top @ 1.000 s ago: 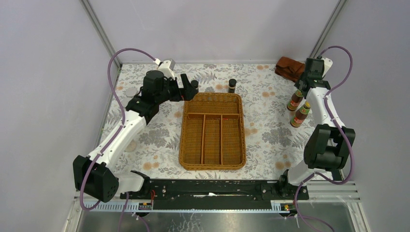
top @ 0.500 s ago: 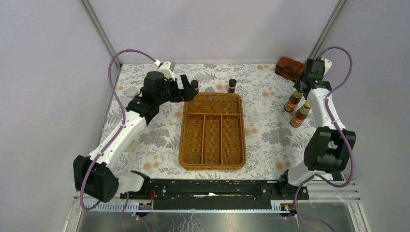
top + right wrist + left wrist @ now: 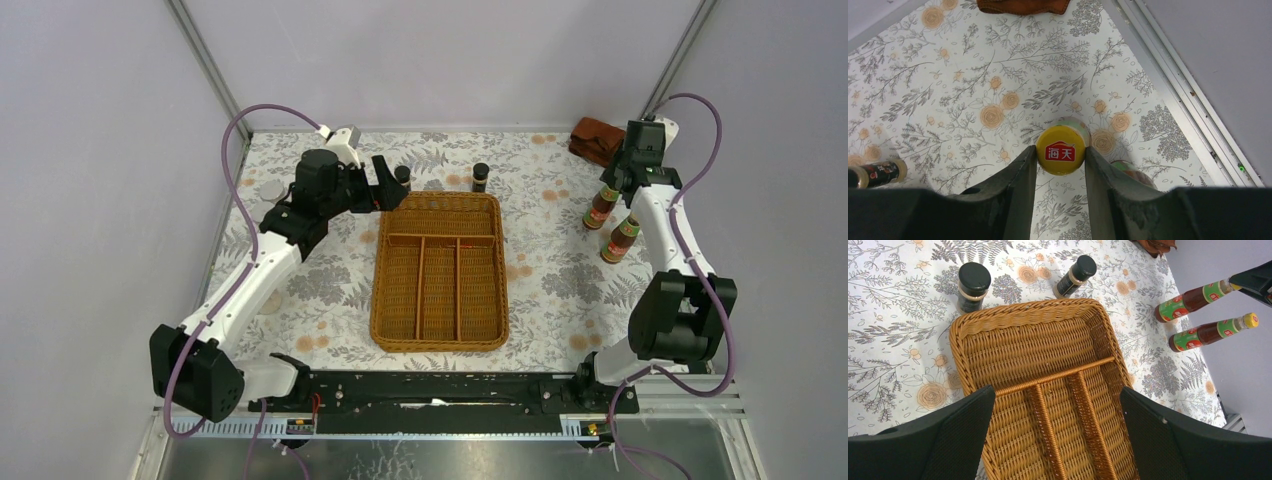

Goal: Organize the condiment bottles
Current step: Pick up the bottle from the center of the board.

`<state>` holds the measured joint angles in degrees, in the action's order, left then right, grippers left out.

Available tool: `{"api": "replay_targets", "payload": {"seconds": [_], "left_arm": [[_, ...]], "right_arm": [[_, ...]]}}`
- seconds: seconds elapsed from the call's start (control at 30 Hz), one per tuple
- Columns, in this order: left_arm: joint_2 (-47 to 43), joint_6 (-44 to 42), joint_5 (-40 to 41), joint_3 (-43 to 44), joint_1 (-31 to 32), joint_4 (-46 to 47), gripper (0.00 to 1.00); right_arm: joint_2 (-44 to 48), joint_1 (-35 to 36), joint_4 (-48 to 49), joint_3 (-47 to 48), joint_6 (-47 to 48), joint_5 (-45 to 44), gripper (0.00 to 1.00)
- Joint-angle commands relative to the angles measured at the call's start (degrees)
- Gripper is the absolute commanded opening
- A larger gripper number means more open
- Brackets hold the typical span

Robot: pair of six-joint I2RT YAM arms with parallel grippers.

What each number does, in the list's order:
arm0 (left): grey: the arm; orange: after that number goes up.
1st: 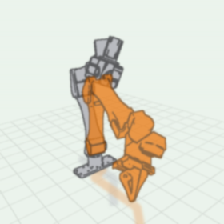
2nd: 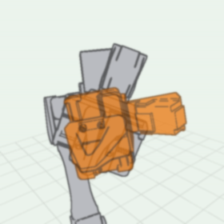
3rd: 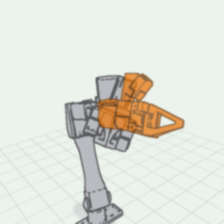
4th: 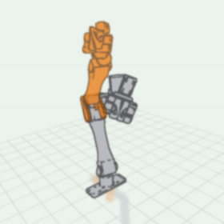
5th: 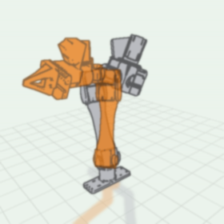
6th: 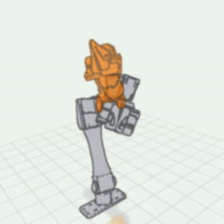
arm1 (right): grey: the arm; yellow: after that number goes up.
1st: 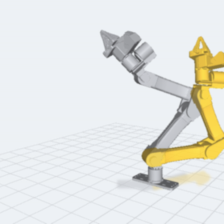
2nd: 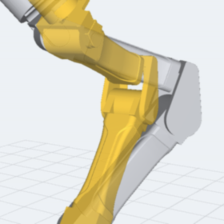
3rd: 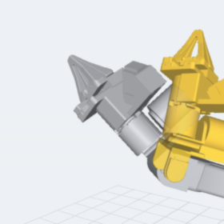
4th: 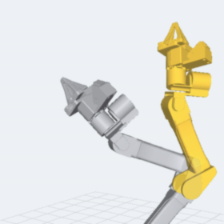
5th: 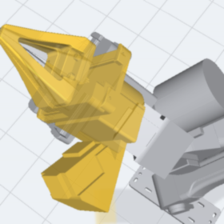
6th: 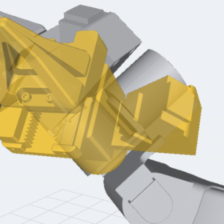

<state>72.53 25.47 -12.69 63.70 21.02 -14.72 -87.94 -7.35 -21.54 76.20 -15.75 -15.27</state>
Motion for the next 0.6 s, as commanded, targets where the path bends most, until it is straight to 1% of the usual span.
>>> {"api": "replay_targets", "payload": {"seconds": [0.0,0.43,0.57], "left_arm": [[-1.25,0.54,-0.23,-0.77,0.34,3.29,0.99],[-1.70,0.45,-0.36,-1.21,0.34,3.29,0.99],[-1.66,0.29,-0.49,-0.96,0.31,3.22,0.99]], "right_arm": [[4.77,2.12,4.12,2.38,1.12,0.51,0.00],[4.89,7.08,2.55,4.78,2.12,-0.84,0.00],[4.64,10.19,1.76,5.92,2.42,-1.34,0.00]]}}
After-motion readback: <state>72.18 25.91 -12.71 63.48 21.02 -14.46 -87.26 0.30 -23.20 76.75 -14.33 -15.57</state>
